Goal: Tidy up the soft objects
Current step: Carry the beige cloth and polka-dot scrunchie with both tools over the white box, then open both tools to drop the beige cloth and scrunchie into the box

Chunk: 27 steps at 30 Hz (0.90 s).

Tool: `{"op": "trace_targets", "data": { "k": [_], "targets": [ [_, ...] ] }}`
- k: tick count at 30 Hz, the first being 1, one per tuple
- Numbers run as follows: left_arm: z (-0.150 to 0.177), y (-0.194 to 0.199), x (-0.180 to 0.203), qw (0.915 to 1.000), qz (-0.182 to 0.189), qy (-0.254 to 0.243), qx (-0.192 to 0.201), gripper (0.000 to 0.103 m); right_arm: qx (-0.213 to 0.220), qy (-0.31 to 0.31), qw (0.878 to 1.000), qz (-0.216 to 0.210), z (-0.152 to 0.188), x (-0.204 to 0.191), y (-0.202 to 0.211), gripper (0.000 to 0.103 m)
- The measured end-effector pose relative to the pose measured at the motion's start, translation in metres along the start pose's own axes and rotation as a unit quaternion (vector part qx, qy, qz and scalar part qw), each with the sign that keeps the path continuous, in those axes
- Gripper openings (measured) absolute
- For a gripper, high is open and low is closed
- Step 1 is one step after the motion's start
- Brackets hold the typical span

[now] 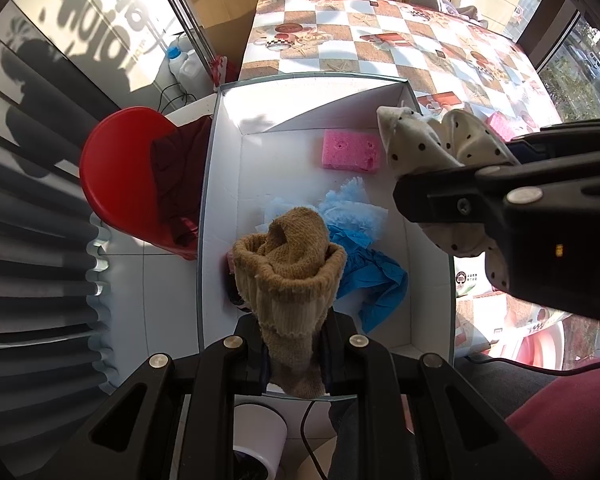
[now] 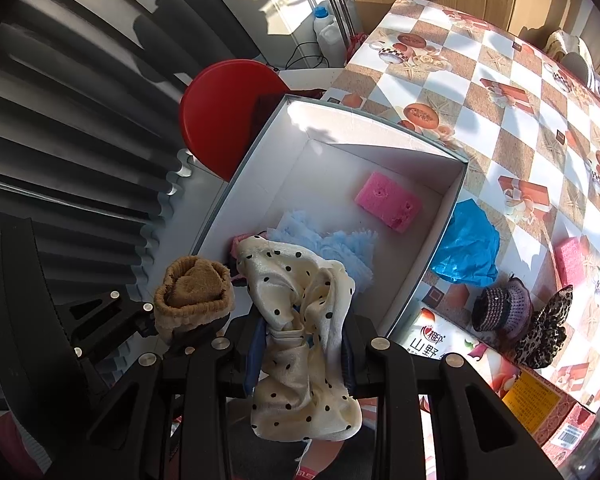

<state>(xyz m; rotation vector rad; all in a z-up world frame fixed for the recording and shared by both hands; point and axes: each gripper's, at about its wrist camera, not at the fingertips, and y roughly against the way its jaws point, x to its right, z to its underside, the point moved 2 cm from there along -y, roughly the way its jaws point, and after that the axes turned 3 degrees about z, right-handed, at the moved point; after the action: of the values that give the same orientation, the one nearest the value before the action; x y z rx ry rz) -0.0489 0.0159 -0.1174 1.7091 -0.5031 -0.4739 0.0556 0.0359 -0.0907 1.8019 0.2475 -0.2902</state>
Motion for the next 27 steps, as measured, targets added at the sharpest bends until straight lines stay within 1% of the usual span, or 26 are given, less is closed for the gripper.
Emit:
{"op": "trace_targets", "data": {
  "k": [13, 16, 20, 21, 22, 23, 24, 25, 26, 27],
  "targets": [
    [-0.002, -0.003, 0.000, 1.0000, 0.002, 0.000, -0.005, 0.021, -0.001, -0.001, 1.000, -0.001, -0.002, 0.001, -0.001, 0.032],
    [-0.003, -0.005, -0.002, 0.9999, 0.007, 0.001, -0.008, 0.021, 0.000, -0.005, 1.000, -0.001, 0.000, 0.003, -0.002, 0.032],
    [-0.006, -0.006, -0.003, 0.9999, 0.014, 0.001, -0.010, 0.024, -0.004, -0.010, 1.000, 0.000, -0.001, 0.006, -0.008, 0.032],
    [-0.007, -0.007, -0.002, 0.9999, 0.014, 0.001, -0.009, 0.032, -0.008, -0.013, 1.000, 0.000, -0.002, 0.007, -0.009, 0.032],
    [-0.008, -0.007, -0.003, 0.9999, 0.013, 0.001, -0.009, 0.037, -0.011, -0.015, 1.000, 0.000, -0.002, 0.008, -0.011, 0.033],
    [-0.009, -0.007, -0.003, 0.9999, 0.013, 0.003, -0.008, 0.050, -0.016, -0.017, 1.000, -0.001, -0.003, 0.009, -0.012, 0.035],
    [-0.008, -0.007, -0.004, 0.9999, 0.013, 0.006, -0.005, 0.064, -0.020, -0.020, 1.000, 0.001, -0.003, 0.010, -0.013, 0.047],
    [-0.009, -0.007, -0.005, 0.9998, 0.015, 0.010, -0.002, 0.070, -0.022, -0.023, 0.999, 0.005, -0.005, 0.012, -0.014, 0.058],
    [-0.009, -0.007, -0.006, 0.9998, 0.016, 0.012, 0.000, 0.081, -0.023, -0.026, 0.999, 0.007, -0.004, 0.014, -0.014, 0.062],
    [-0.008, -0.007, -0.006, 0.9997, 0.017, 0.014, 0.004, 0.083, -0.025, -0.028, 0.999, 0.011, -0.005, 0.016, -0.013, 0.066]
  ]
}}
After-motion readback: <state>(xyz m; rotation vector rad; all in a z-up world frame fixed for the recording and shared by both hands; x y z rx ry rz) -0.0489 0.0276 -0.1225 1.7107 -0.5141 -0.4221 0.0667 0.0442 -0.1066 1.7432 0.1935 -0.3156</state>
